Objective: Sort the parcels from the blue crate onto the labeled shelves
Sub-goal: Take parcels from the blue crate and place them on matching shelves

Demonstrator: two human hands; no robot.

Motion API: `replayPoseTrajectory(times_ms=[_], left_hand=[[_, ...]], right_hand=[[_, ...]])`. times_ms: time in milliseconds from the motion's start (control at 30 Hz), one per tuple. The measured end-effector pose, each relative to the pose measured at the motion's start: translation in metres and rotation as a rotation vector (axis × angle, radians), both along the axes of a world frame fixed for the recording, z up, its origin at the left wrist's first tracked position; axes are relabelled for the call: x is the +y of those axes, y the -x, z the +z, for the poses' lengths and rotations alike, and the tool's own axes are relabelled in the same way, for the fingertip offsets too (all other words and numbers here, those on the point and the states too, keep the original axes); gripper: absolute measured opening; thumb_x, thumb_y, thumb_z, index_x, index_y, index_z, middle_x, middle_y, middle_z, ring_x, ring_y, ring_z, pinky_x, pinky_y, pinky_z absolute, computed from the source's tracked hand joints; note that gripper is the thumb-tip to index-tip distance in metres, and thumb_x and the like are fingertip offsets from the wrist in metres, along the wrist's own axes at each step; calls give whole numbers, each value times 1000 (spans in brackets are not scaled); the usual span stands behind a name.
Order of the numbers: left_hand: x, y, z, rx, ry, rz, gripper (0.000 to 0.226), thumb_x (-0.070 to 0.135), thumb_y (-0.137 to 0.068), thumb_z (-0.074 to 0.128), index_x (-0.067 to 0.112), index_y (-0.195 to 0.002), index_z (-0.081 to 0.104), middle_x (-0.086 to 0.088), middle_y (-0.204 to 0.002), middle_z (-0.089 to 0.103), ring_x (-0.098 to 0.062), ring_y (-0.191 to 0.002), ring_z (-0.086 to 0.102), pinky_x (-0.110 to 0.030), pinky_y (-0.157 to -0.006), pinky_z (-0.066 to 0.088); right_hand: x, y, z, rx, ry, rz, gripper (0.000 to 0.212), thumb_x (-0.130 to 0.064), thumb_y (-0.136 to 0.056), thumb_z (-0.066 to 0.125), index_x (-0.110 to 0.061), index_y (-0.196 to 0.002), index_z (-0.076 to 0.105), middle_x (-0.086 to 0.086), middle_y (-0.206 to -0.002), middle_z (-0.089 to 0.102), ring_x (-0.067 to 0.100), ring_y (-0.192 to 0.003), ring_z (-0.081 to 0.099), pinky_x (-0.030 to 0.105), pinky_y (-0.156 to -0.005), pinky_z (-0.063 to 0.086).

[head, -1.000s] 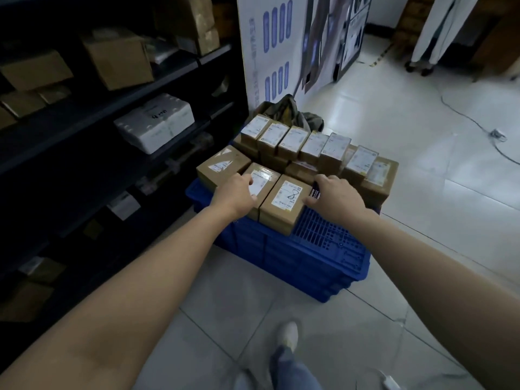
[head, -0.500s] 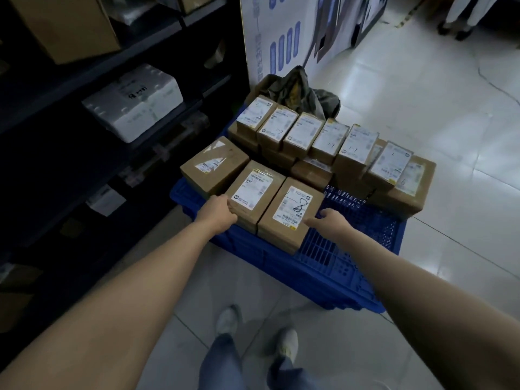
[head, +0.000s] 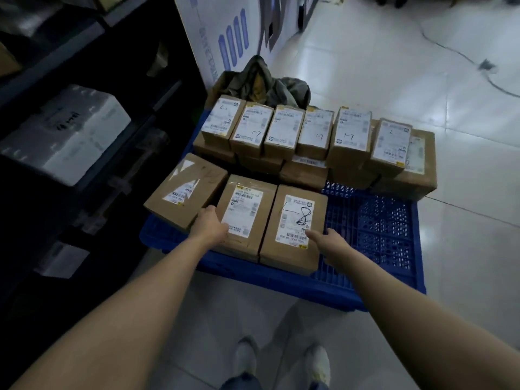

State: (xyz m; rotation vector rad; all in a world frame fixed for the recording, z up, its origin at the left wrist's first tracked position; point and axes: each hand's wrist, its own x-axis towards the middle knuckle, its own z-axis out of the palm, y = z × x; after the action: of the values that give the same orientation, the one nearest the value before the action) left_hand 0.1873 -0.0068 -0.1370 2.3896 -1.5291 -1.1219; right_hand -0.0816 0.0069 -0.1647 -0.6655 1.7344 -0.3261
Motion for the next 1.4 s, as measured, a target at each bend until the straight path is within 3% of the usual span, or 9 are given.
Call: replayPoseTrajectory(times_ms=[100,267,433,500,700,833,1033,1167,1400], left_hand=[[-13,-4,-17,97,-32,33,52,18,-88,59,7,-134,37,-12,-127,54,-21,-94,55,-30,-66,47],[-28,-14,-40,308,-102,172,49,22,-84,66,7,-126,44,-10,-125,58,-17,-90,56,-28,-68,45],[-29,-16,-46,436,-149,237,92,26,-80,70,14,-149,11,-7,-118,56,-20,-92,60,-32,-70,49],[-27,-15,-45,491,-164,277,92,23,-79,71,17,-148,10,-5,-104,59,-21,-86,66,-31,-62,53],[-21,-10,-26,550,-94,298,77,20,-79,72,16,-137,22,-7,-106,61,-22,-84,67,-32,-59,56],[-25,-10,14,588,-39,299,83,22,-77,73,16,-142,20,-9,-118,58,-23,-92,65,-39,-75,56],[-31,-15,110,777,60,388,48,28,-81,66,21,-118,36,-13,-104,65,-28,-76,70,-40,-58,58],[-35,-29,179,911,100,333,52,31,-84,61,6,-128,49,-23,-116,65,-38,-97,66,-45,-78,56],[-22,-60,277,1049,278,301,26,27,-86,54,11,-100,69,-14,-92,75,-28,-77,71,-37,-70,59]], right_hand=[[-5,-2,-18,-57,-30,-90,64,-41,-91,60,-4,-140,39,7,-126,59,17,-86,57,29,-64,41],[-11,-2,-38,-197,-52,-198,68,-51,-86,62,-20,-141,37,7,-118,67,28,-104,64,50,-93,50],[1,-2,-47,-375,-7,-293,74,-42,-86,67,-38,-144,21,6,-109,70,27,-91,71,42,-64,59],[6,1,-46,-422,16,-312,70,-38,-86,67,-42,-139,22,7,-113,68,29,-93,69,42,-59,58],[8,11,-15,-435,85,-298,62,-31,-87,64,-35,-135,26,10,-118,63,32,-99,64,49,-65,58],[-2,12,27,-452,191,-324,64,-22,-86,66,-29,-137,28,14,-119,62,32,-94,67,46,-69,58],[-21,15,120,-471,347,-260,60,-20,-87,64,-30,-134,28,13,-116,62,28,-87,69,38,-59,57],[-33,10,185,-488,426,-177,65,-22,-88,64,-28,-142,27,15,-120,64,28,-86,71,40,-61,59],[-47,-24,273,-608,547,-65,59,-24,-83,68,-27,-134,38,14,-117,68,31,-90,72,44,-65,58]])
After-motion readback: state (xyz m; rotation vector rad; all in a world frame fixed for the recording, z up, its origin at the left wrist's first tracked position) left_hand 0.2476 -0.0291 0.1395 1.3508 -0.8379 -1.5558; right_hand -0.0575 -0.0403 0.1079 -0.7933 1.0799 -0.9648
